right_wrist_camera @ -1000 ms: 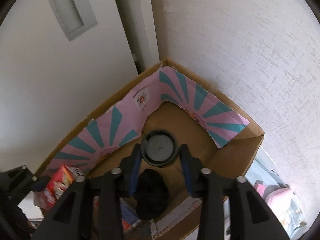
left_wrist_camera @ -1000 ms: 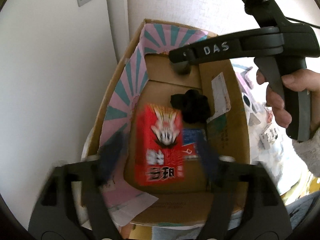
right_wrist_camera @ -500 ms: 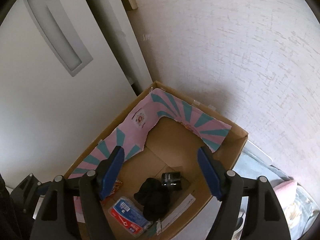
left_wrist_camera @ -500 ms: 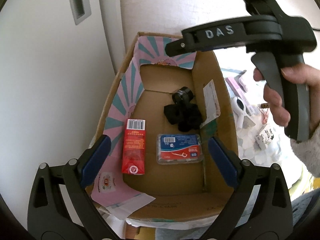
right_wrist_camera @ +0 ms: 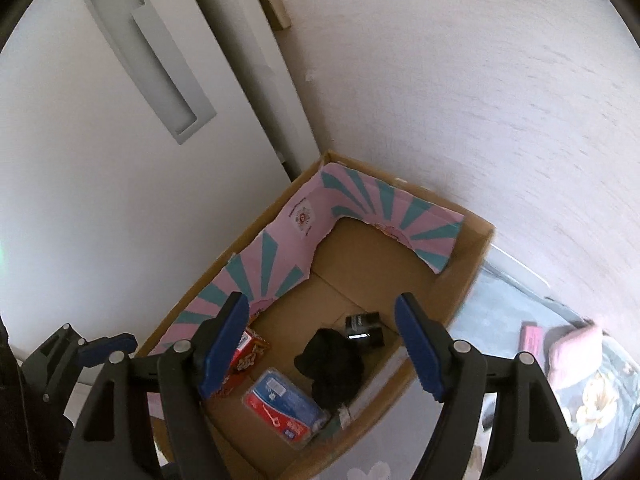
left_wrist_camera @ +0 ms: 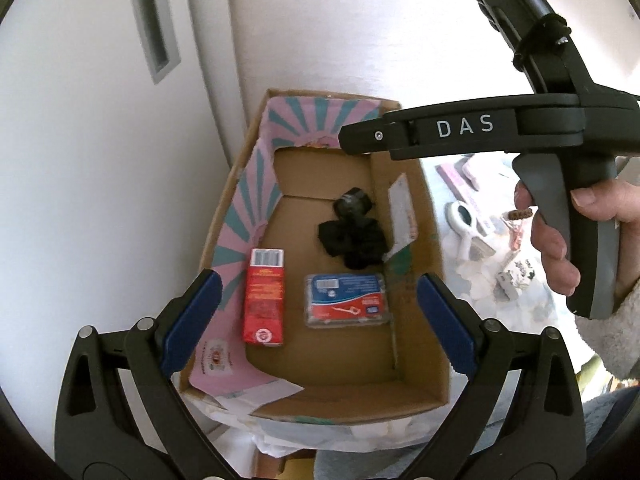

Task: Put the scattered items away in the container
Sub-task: 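Move both tools back toward the remaining tray items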

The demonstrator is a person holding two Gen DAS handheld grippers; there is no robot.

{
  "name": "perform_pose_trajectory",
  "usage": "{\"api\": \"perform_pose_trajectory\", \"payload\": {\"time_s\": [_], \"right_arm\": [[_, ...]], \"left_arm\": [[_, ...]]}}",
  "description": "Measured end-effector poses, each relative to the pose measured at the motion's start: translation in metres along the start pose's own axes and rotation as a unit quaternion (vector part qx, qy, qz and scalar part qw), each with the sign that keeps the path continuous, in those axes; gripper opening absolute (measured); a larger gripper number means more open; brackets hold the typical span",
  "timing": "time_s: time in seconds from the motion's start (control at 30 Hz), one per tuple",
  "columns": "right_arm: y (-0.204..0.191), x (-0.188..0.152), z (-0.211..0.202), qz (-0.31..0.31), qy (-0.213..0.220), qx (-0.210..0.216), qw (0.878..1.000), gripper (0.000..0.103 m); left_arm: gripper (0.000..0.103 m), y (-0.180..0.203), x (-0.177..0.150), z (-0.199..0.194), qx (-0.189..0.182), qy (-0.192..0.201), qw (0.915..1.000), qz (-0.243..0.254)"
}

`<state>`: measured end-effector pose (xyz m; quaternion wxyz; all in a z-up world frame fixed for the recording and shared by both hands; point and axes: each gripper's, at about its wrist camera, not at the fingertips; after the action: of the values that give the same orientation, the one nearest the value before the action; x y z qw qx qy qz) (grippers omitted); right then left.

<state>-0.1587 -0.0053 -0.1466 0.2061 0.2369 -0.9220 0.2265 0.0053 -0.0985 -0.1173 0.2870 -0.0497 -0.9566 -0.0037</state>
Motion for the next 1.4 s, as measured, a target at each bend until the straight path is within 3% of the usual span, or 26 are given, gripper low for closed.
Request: {"api": "perform_pose_trajectory", "payload": {"time_s": [0.23,0.43,0.83,1.1,1.4], "right_arm": [[0.022,-0.020,-0.032,0.012,0.005,-0.027,1.000,0.072],[0.064,-0.046,-0.063,0.047,0.009,-0.057,0.997,0.072],[0.148,-0.102,-0.127,0.146,0.032,-0.117,0.982,0.072],[0.173,-0.149,-0.135,0.172,0.020,-0.136,0.975,0.072],[0.175,-0.186,-0.131,0.169,0.008,-0.125,0.978,0.072]], "left_arm": [[0.098,0.023,0.007,-0.006,-0.016,0.010,0.9996,0.021],[0.098,0.046,0.014,-0.009,-0.034,0.018,0.9983,0.043],[0.098,0.103,0.040,-0.009,-0.082,0.035,0.9919,0.090],[0.099,0.144,0.058,0.005,-0.124,0.019,0.9876,0.094],[0.099,0.180,0.069,0.053,-0.138,-0.031,0.9868,0.079]]}}
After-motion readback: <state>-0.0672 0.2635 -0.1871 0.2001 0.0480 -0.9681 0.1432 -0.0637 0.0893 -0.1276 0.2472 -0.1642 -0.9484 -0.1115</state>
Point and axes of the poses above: each gripper's, at about its wrist camera, not at the fingertips, and z roughly the way its jaws point, y to its right, x to its top, and after that the axes turned 7 degrees about z, right-handed
